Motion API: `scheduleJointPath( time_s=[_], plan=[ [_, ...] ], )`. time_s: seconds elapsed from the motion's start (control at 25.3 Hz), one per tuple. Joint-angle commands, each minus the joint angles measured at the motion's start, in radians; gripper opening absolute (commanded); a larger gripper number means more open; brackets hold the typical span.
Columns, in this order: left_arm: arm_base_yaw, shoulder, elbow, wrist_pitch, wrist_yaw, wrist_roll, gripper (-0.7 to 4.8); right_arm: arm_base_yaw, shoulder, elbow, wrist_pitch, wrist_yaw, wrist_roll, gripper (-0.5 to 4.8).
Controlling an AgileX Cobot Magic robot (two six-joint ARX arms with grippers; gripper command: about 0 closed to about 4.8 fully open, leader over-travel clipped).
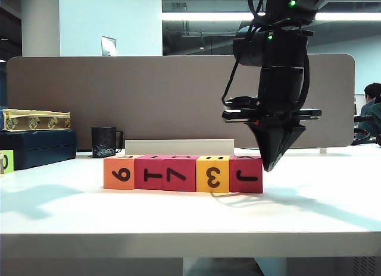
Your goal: Select the appropriate blocks from the scattered letter blocks on the table and arrange them in a row to spell out "ALOHA".
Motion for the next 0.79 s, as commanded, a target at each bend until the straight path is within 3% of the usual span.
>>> scheduleJointPath(
  time_s=[0.04,0.48,0.63,0.79],
  plan=[
    [0.001,-0.003,0.002,0.010,0.001,0.004,-0.06,0.002,-0.005,0.004,0.026,-0.037,0.004,-0.04],
    [0.002,-0.003,0.002,0.017,-0.001,0.006,-0.06,0.002,-0.005,0.004,0.022,-0.030,0.004,-0.04],
    [0.002,-0.003,0.002,0.014,-0.109,0.013,-0.06,0.001,-0.007,0.005,0.014,0.076,0.003,-0.04],
    [0.008,0.000,0.002,0.018,-0.147,0.031,-0.06,0.000,-0.039,0.010,0.033,0.142,-0.004,-0.04]
  ],
)
